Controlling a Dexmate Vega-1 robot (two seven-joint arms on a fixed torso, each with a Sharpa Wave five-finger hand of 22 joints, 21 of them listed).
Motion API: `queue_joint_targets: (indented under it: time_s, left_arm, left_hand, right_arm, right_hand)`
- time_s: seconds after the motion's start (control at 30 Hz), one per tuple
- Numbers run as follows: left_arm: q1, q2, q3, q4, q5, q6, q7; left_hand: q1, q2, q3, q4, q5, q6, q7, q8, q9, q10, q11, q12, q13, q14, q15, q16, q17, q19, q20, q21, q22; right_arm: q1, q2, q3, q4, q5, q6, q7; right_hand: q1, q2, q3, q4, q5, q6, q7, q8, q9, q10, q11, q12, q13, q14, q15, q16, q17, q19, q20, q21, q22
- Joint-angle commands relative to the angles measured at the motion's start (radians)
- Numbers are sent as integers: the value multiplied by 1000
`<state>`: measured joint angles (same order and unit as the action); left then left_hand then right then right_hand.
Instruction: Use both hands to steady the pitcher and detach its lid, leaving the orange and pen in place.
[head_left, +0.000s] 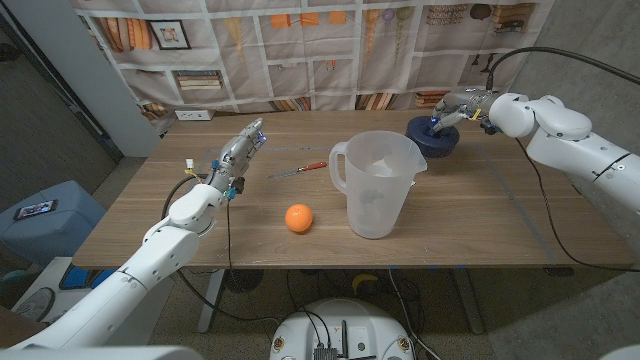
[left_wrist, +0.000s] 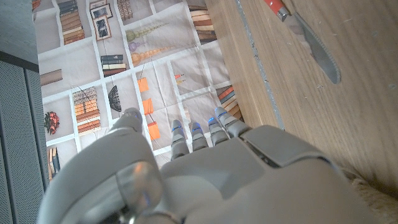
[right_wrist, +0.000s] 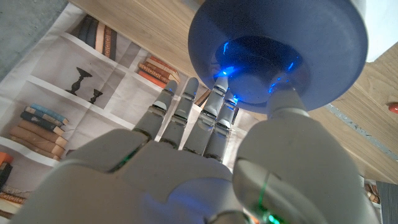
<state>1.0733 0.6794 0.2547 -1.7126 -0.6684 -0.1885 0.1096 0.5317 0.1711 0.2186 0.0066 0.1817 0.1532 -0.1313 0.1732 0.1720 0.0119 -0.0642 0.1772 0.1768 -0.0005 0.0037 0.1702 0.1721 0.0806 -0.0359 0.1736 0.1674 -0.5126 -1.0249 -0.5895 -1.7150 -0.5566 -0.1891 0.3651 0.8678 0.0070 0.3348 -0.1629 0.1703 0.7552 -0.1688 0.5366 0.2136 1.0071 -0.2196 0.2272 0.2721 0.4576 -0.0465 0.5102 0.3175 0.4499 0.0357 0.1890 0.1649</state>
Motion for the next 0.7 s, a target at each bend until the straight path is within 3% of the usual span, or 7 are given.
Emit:
queue_joint_targets:
  time_s: [0.03, 0.7]
  left_arm:
    - [-14, -13, 7, 15, 4, 9, 11]
    - [-41, -27, 18, 54, 1, 9, -1]
  left_hand:
    - [-16, 0, 7, 9, 7, -18, 2, -4, 2, -21, -1, -2, 0, -24, 2, -4, 1, -16, -29, 0, 3]
    - [-32, 8, 23, 9, 11, -15, 19, 5, 2, -32, -2, 6, -2, -37, -4, 3, -1, -35, -31, 6, 2]
  right_arm:
    - [5, 37, -36, 68, -17, -14, -23]
    - [29, 94, -105, 165, -48, 4, -67]
  right_hand:
    - [82, 66, -1, 1, 6, 46, -54, 4, 14, -7, -1, 3, 6, 9, -143, -3, 2, 5, 0, 4, 3]
    - [74, 64, -5, 6, 5, 47, -54, 7, 15, -9, -1, 3, 10, 11, -139, -6, 2, 9, 0, 4, 3]
